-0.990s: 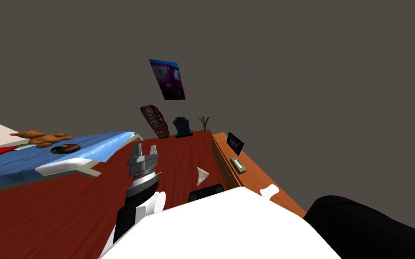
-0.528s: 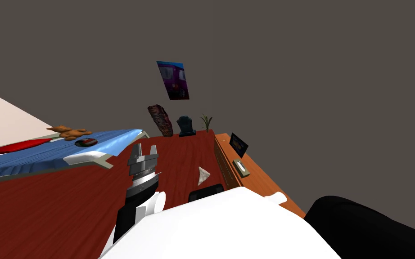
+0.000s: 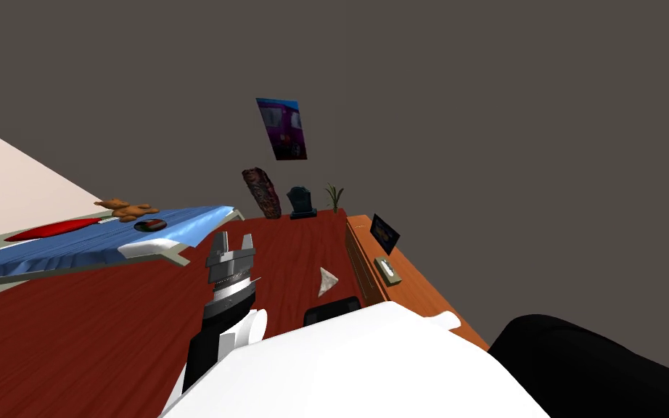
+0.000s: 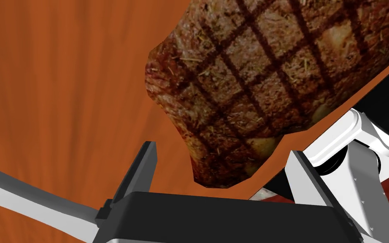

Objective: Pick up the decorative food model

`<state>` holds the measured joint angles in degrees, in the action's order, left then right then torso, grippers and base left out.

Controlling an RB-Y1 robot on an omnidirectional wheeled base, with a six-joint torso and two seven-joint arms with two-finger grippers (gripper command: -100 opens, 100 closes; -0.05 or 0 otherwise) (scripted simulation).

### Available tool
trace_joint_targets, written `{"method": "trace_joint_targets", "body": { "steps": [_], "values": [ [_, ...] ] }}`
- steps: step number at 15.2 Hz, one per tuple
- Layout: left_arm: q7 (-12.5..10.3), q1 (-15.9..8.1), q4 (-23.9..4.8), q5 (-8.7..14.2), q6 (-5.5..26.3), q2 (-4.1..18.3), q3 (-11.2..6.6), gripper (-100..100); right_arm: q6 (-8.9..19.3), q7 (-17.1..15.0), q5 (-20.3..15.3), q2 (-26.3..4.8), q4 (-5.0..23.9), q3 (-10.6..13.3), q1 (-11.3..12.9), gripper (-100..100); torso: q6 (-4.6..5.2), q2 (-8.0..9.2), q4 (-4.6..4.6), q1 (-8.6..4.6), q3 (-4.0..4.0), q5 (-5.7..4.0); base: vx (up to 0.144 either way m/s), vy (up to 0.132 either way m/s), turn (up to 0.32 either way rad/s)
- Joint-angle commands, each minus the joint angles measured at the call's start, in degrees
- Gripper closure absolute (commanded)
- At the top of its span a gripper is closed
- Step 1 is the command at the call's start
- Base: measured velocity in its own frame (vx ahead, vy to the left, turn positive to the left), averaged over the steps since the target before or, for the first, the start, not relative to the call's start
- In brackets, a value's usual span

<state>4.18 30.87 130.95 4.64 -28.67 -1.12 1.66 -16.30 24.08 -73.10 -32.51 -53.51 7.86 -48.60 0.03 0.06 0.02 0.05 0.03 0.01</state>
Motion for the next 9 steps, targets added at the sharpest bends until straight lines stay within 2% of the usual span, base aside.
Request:
{"method": "trace_joint_targets", "body": {
  "steps": [1, 5, 8, 9],
  "values": [
    [0.0, 0.0, 0.0, 0.0, 0.0, 0.0, 0.0, 0, 0.0, 0.0, 0.0, 0.0, 0.0, 0.0, 0.0, 100, 0.0, 0.0, 0.0, 0.0, 0.0, 0.0, -0.01, -0.011, 0.001],
    [0.0, 0.0, 0.0, 0.0, 0.0, 0.0, 0.0, 0, -0.1, 0.0, 0.0, 0.0, -0.1, 0.0, 0.0, 100, 0.02, -0.1, -0.02, 0.06, -0.06, 0.01, -0.001, 0.0, -0.001],
    [0.0, 0.0, 0.0, 0.0, 0.0, 0.0, 0.0, 0, -1.8, -1.2, -0.9, -2.6, -3.6, -1.6, -3.3, 100, 0.07, -0.23, -0.08, 0.26, -0.14, 0.08, 0.053, 0.055, -0.096],
    [0.0, 0.0, 0.0, 0.0, 0.0, 0.0, 0.0, 0, -0.5, -1.8, -1.0, -2.3, -3.8, -0.3, -3.1, 100, 0.07, -0.31, -0.1, 0.36, -0.19, 0.1, 0.04, 0.043, -0.044]
  ]
}}
